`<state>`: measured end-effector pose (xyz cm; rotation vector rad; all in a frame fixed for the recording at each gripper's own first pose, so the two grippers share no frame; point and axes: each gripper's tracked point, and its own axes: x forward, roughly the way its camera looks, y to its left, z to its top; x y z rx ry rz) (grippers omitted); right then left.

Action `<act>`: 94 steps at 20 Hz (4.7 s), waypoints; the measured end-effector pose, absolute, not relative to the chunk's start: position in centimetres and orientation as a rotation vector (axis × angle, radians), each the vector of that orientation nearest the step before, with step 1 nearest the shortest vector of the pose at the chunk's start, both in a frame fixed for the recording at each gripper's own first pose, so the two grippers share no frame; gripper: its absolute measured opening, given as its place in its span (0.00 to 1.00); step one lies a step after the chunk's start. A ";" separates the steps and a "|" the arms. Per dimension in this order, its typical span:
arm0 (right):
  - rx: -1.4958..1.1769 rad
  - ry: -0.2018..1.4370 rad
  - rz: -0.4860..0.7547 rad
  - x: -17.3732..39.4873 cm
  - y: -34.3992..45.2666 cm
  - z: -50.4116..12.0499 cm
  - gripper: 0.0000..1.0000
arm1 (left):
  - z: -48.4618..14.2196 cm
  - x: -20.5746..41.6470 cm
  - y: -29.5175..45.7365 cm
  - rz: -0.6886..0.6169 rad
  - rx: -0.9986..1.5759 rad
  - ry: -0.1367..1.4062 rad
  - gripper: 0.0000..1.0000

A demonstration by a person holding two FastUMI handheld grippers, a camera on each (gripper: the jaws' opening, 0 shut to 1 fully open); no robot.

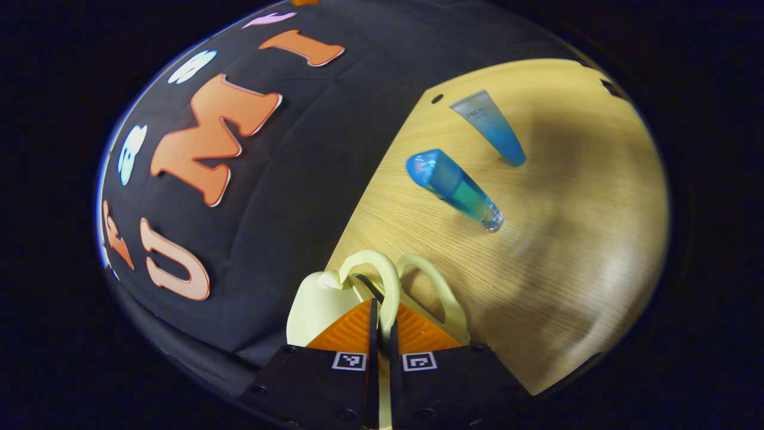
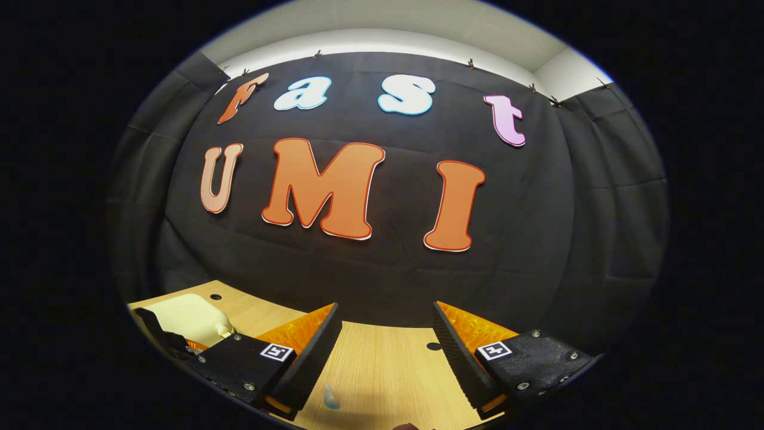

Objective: First open the suitcase, pack the skin care products into it, and then close the suitcase.

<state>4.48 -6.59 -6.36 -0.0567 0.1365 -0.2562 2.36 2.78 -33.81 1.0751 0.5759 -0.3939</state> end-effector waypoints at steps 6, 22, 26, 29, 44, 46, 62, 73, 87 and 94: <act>-0.059 0.138 -0.220 5.5 -4.7 -6.3 0.96 | -27.5 3.7 5.5 -0.304 0.909 0.527 0.07; -0.068 0.145 -0.133 8.6 3.8 -5.7 0.96 | -17.0 8.3 19.4 -0.070 0.475 0.443 0.07; -0.079 0.149 -0.111 9.3 6.2 -5.5 0.96 | -15.8 8.7 25.1 0.004 0.448 0.427 0.07; -0.078 0.154 -0.096 9.7 8.0 -5.6 0.96 | -15.9 8.9 29.2 0.051 0.457 0.437 0.07; -0.093 0.192 -0.103 9.6 12.8 -5.4 0.96 | -22.7 7.0 46.4 0.238 0.336 0.572 0.07; -0.089 0.203 -0.100 9.5 13.3 -5.6 0.96 | -24.9 6.7 48.1 0.262 0.302 0.611 0.07; -0.075 0.273 -0.160 6.8 11.6 -7.5 0.96 | -33.8 5.2 52.3 0.385 0.197 0.708 0.31; 0.026 0.280 -0.135 5.0 8.4 -10.4 0.96 | -22.5 7.4 35.3 0.175 0.209 0.459 0.83; 0.013 0.432 -0.051 2.6 2.1 -19.7 0.97 | -24.0 6.1 7.3 -0.129 0.172 0.428 0.92; -0.003 0.449 0.015 2.0 0.8 -23.6 0.97 | -29.2 4.1 -2.4 -0.259 0.143 0.463 0.92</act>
